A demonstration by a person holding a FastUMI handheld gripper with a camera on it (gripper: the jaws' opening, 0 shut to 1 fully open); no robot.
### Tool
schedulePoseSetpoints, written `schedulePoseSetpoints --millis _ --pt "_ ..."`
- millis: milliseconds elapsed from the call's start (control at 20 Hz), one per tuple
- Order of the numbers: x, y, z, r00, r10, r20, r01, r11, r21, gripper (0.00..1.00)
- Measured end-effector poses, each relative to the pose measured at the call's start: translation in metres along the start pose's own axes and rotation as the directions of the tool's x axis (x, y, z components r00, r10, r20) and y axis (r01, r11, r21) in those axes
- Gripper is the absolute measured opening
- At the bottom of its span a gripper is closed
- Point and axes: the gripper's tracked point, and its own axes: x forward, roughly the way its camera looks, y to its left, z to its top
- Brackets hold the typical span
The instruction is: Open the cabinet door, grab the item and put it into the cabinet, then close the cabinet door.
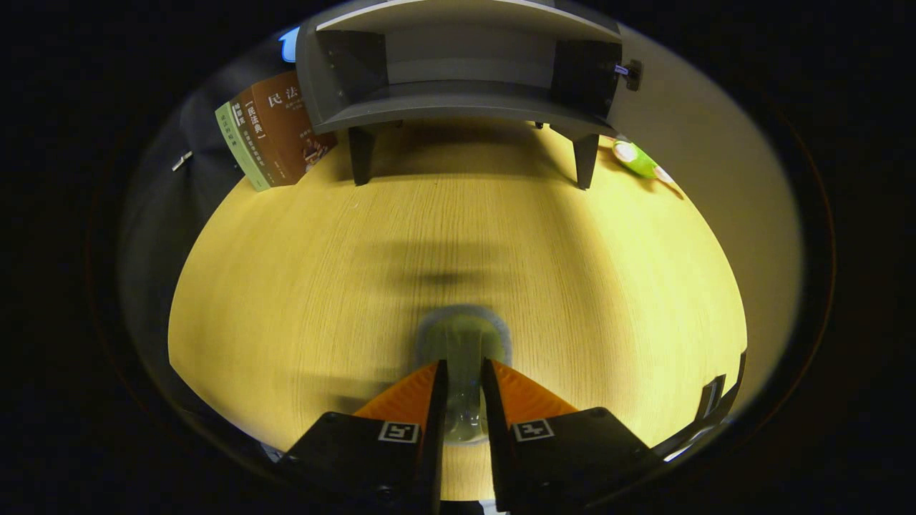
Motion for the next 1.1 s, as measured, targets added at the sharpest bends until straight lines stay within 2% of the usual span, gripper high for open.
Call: schedulePoseSetpoints --millis 50,250,500,800,1100 --pt "0.009 0.001 -0.004 1.000 -0.005 -0.006 0.005 1.000 -0.004 0.20" --pt "0.005 0.002 0.000 1.000 0.004 -0.006 -0.004 1.000 -0.001 0.20" --pt "-0.024 -0.002 0.026 0.998 0.002 0.064 -0.002 1.000 -0.012 0.20" --pt "-0.082 -0.014 0.098 0.978 -0.009 0.211 0.005 1.000 0.022 0.20" --pt "-0.141 -0.014 0.201 0.910 -0.013 0.415 0.005 1.000 0.022 0.20"
